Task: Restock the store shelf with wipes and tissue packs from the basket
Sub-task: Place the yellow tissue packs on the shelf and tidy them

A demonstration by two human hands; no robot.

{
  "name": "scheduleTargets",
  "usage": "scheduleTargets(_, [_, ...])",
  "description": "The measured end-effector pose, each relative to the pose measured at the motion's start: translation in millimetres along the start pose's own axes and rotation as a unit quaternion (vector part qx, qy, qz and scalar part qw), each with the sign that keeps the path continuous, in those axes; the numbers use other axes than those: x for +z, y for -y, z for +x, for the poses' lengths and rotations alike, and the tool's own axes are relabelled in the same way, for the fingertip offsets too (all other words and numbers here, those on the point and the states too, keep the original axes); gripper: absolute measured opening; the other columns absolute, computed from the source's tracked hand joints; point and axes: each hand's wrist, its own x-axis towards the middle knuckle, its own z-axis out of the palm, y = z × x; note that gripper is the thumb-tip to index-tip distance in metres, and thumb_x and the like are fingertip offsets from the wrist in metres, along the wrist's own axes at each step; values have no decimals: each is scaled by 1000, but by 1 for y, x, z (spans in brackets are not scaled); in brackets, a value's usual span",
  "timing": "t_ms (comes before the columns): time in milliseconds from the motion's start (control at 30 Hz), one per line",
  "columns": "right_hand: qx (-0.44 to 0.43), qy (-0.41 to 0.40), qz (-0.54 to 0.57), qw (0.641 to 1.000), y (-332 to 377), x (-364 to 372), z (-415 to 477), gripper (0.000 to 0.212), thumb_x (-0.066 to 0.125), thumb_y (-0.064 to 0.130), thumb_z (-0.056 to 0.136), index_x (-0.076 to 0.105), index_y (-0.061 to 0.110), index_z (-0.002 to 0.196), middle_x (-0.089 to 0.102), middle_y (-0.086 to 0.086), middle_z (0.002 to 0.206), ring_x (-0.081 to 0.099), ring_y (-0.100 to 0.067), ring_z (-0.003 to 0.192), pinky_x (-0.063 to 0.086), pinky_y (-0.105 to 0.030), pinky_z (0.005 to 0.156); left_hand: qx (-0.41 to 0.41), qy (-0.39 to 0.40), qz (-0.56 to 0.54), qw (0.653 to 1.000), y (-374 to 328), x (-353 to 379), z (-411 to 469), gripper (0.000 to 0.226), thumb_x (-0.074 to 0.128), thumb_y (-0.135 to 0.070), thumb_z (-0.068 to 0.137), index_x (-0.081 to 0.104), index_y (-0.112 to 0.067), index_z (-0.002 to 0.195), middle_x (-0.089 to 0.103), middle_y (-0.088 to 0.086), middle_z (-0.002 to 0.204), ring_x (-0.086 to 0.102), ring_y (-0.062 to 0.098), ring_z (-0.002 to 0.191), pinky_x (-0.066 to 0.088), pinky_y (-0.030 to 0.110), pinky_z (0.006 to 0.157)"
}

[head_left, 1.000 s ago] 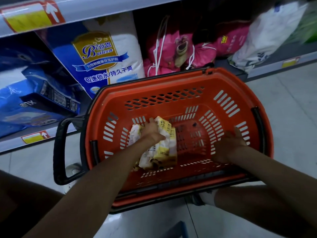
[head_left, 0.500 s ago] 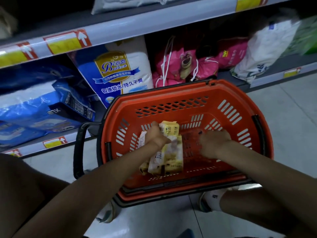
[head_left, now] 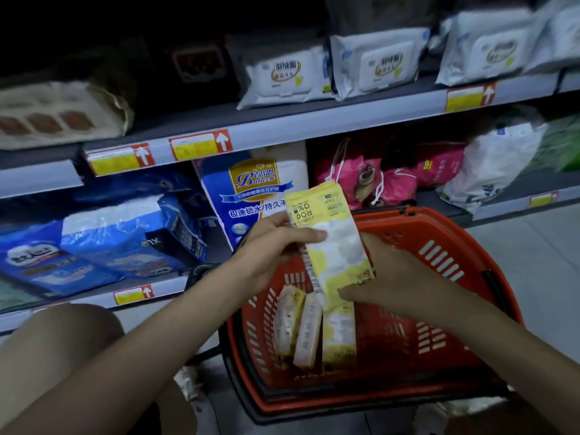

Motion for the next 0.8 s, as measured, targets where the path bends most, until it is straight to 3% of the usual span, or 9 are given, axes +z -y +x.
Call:
scheduleTargets(133, [-48, -44, 103, 993, -3, 1, -2, 87, 87, 40, 77, 33, 59, 143, 60, 33, 123, 66, 4, 105, 57, -28, 89, 21, -26, -62, 997, -5, -1, -8, 38, 80, -8, 83, 72, -9, 121, 79, 5, 114, 74, 26, 110, 56, 41, 100])
scheduleTargets(333, [18, -107, 253, 961, -9, -10, 15, 63, 93, 28, 68, 63, 32, 124, 75, 11, 112, 73, -6, 98, 60, -36, 87, 24, -46, -214, 975, -7, -3, -1, 37, 76, -7, 86, 68, -6, 122, 78, 7, 115, 72, 26, 115, 61, 34, 94])
scheduleTargets(400, [46, -98, 367, 924, -10, -14, 19, 67, 93, 23, 64, 63, 24, 123, 76, 2, 114, 74, -15, 103, 61, -42, 90, 20, -41, -265, 963, -9, -1, 3, 30, 75, -7, 87, 68, -7, 116, 77, 8, 111, 72, 26, 116, 61, 33, 94])
scheduleTargets(500, [37, -62, 551, 831, -5, -19, 23, 73, 86, 9, 66, 58, 12, 133, 76, -8, 117, 75, -26, 106, 62, -42, 89, 16, -14, -326, 945, -8, 4, 4, 36, 74, -8, 81, 68, -8, 117, 78, 9, 110, 76, 22, 103, 62, 33, 92])
scheduleTargets(700, [-1, -137, 578, 805, -3, -23, 28, 60, 84, 15, 67, 66, 11, 125, 77, -6, 115, 74, -22, 107, 57, -36, 91, 32, -47, -267, 962, -13, 3, 7, 56, 78, -25, 78, 64, -18, 132, 78, 1, 116, 75, 18, 107, 58, 35, 90])
scheduleTargets(800, [-23, -192, 580, 791, -3, -34, 29, 59, 84, 19, 66, 68, 13, 123, 78, -3, 115, 74, -18, 107, 56, -37, 95, 27, -77, -219, 972, -12, -3, 10, 44, 69, -49, 91, 66, -26, 128, 78, 2, 118, 74, 19, 111, 54, 39, 92])
